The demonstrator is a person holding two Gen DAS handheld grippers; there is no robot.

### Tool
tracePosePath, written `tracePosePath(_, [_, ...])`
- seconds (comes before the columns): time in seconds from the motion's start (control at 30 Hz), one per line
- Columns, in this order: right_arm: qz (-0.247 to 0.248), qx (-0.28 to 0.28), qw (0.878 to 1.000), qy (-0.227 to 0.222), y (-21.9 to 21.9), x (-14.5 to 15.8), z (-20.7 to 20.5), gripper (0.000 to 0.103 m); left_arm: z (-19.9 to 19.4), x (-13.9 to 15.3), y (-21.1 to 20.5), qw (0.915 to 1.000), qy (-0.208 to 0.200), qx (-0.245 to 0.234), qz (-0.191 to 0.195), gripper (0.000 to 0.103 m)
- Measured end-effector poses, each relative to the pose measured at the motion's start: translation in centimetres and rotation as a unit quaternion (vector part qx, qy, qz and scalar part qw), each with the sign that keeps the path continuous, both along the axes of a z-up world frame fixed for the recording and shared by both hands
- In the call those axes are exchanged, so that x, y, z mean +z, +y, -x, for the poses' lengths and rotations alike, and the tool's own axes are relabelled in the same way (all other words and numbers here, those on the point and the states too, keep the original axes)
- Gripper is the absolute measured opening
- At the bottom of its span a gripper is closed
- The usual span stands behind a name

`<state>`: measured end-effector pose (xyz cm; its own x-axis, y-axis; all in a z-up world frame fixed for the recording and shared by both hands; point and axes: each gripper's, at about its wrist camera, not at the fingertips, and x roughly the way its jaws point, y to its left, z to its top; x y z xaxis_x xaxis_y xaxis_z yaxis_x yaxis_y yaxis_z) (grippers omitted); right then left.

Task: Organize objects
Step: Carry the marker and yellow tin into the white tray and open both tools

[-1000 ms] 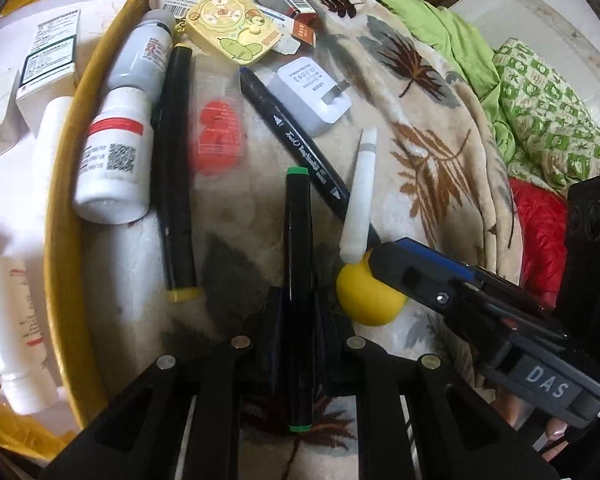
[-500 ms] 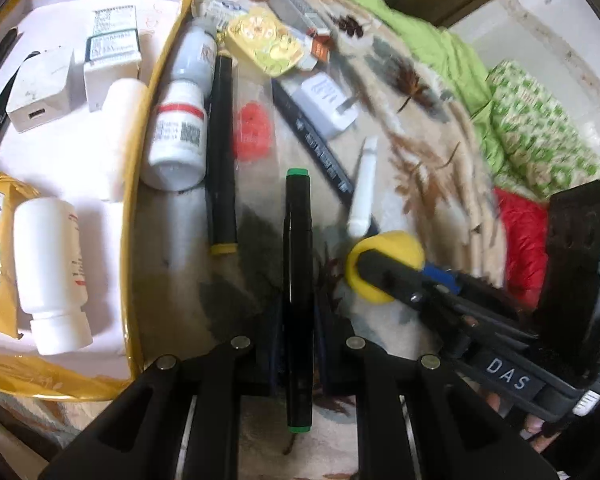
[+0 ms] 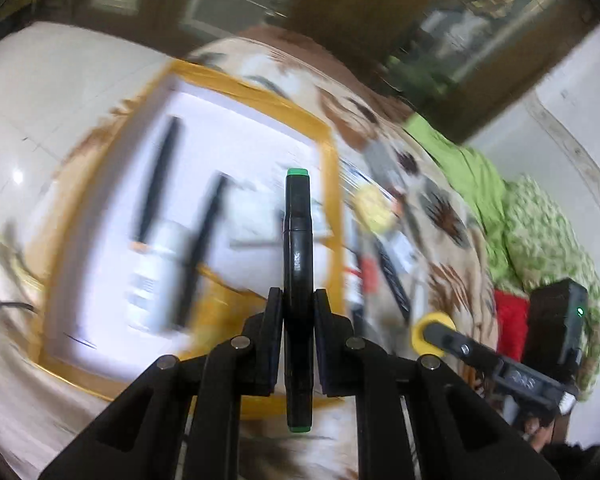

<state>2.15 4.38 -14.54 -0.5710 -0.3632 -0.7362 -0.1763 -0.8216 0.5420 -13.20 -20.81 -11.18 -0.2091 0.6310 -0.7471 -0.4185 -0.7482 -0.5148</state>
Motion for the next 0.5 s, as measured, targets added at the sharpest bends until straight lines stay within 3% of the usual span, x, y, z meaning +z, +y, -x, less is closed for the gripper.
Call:
tracePosePath(0.13, [-0.013, 0.048, 0.999, 0.0, -5.6, 1.2, 3.6, 0.033, 2.5, -0.5, -2.4, 0.9995, 0.002, 0.029, 0.009, 0.013])
tracePosePath(0.23, [-0.029, 0.08, 0.996, 0.008, -9.6, 2.0, 6.1, 0.033, 3.9, -0.9, -4.7, 0.9982, 0.006, 0.057, -0.016, 0.013])
tracePosePath(0.33, [-0.057, 0.108, 0.993, 0.008, -13.3, 1.9, 8.7, 0.033, 4.9, -2.5, -6.7, 0.9942, -0.017, 0.092, -0.053, 0.013])
tracePosePath(0.5, [-0.107, 0.136, 0.985, -0.011, -17.0, 0.3, 11.6, 0.033, 5.8, -3.6, -6.8, 0.9949, -0.02, 0.088, -0.044, 0.013])
